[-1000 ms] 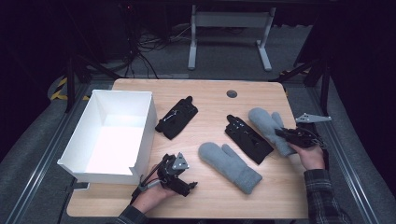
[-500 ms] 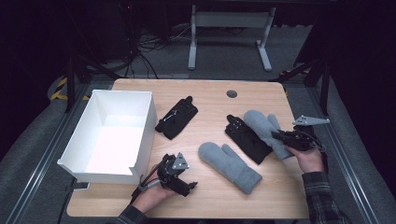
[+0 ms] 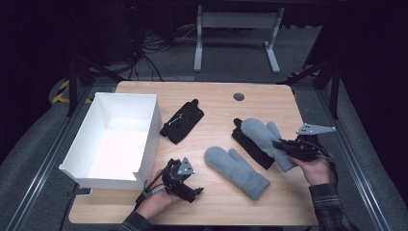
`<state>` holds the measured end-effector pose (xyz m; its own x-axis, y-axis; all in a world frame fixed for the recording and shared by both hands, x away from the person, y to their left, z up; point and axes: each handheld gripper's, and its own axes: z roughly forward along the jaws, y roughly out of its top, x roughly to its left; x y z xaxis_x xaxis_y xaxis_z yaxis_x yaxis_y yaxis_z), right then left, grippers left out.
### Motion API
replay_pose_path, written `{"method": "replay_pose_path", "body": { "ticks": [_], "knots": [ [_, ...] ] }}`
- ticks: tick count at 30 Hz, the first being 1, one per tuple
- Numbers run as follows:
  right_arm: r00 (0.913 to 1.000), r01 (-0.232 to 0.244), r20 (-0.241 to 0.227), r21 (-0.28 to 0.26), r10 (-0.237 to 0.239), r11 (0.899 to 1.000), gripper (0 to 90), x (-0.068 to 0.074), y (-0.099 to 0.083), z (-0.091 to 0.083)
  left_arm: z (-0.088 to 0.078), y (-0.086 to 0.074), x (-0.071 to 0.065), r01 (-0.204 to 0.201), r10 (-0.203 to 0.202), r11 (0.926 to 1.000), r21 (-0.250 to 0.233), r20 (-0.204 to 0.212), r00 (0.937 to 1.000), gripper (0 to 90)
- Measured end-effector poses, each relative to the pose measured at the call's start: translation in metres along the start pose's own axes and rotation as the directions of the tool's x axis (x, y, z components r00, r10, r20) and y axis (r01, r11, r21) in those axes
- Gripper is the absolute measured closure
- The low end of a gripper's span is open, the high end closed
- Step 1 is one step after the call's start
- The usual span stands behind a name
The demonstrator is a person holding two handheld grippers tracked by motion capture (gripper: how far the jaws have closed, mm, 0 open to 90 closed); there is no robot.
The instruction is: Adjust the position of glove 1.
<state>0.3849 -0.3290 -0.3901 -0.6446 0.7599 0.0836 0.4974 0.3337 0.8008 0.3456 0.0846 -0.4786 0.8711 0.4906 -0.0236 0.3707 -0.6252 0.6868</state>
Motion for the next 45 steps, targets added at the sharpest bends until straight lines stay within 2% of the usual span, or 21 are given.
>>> {"method": "replay_pose_path", "body": {
  "ticks": [6,11,17,27,35,40,45],
  "knots": [
    [0.9985,0.005,-0.054,-0.004,-0.005,1.000,82.7,0.014,0.000,0.000,0.000,0.000,0.000,0.000,0.000,1.0000,0.000,-0.001,1.0000,0.2],
    [0.9955,0.030,-0.090,-0.004,-0.030,1.000,82.7,0.027,0.001,0.001,0.000,0.000,0.000,0.000,0.000,1.0000,0.000,-0.001,1.0000,0.2],
    [0.9873,0.063,-0.145,-0.007,-0.064,0.998,82.7,0.046,0.003,0.005,0.000,0.000,0.000,0.000,0.000,1.0000,0.000,0.000,1.0000,0.2],
    [0.9751,0.087,-0.204,-0.001,-0.086,0.996,82.7,0.066,0.005,0.017,0.000,0.000,0.000,0.000,0.000,1.0000,0.000,-0.001,1.0000,0.2],
    [0.9670,0.115,-0.231,0.016,-0.108,0.993,82.6,0.080,0.006,0.028,0.000,0.000,0.000,0.001,-0.001,1.0000,0.001,-0.001,1.0000,0.2],
    [0.9658,0.107,-0.241,0.031,-0.096,0.994,82.5,0.085,0.005,0.035,0.000,0.000,0.000,0.001,-0.001,1.0000,0.001,-0.002,1.0000,0.2],
    [0.9691,0.111,-0.227,0.057,-0.096,0.992,82.1,0.087,0.002,0.041,0.000,0.000,0.000,0.000,0.000,1.0000,0.000,-0.001,1.0000,0.1]
  ]
}}
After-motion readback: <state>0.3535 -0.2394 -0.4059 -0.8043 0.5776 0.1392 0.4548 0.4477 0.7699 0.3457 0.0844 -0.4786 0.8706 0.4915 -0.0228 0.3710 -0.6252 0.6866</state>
